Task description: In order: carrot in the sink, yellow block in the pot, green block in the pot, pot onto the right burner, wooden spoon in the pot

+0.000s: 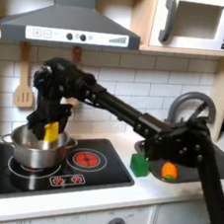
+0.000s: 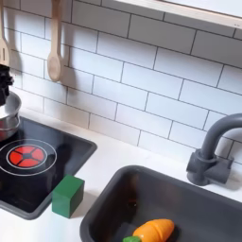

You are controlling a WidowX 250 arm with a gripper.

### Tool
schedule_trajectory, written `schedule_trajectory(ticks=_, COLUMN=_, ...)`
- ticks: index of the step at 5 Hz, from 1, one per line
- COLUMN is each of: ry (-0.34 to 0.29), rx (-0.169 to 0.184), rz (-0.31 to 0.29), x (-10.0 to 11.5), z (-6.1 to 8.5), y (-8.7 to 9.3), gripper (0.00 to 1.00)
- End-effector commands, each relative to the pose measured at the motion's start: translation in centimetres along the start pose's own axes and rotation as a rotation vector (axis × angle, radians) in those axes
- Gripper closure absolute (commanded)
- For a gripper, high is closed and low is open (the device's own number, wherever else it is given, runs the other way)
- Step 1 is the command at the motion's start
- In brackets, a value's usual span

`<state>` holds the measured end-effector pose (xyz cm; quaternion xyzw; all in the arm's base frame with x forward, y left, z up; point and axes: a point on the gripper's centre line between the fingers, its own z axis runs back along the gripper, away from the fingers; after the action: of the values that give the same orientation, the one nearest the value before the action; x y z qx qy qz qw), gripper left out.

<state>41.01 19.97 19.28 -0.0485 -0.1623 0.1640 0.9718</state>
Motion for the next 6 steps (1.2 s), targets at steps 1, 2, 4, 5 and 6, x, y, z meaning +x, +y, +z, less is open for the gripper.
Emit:
schedule_trajectory(ticks=1, ry=0.031, rx=-0.001, rz=-0.068, x=-0.2, z=-0.2, y=-1.4, gripper=0.0)
schedule_trajectory(ticks=2, ry=0.007, rx=-0.008, rz=-0.118, x=-0.2, z=0.7, y=-3.2, gripper=0.0)
schedule_trajectory(ticks=4, ry=-0.046, rx=-0.045, rz=-0.287, x=-2.1, z=2.9, y=-9.9, gripper=0.0)
schedule_trajectory(ticks=5, ry=-0.033, rx=-0.056, rz=-0.324, x=-3.2, z=2.7, y=-11.3, gripper=0.0)
schedule_trajectory(ticks=6, ry=0.001, rx=-0.078, rz=-0.367, x=-5.1, z=1.9, y=-12.9, gripper=0.0)
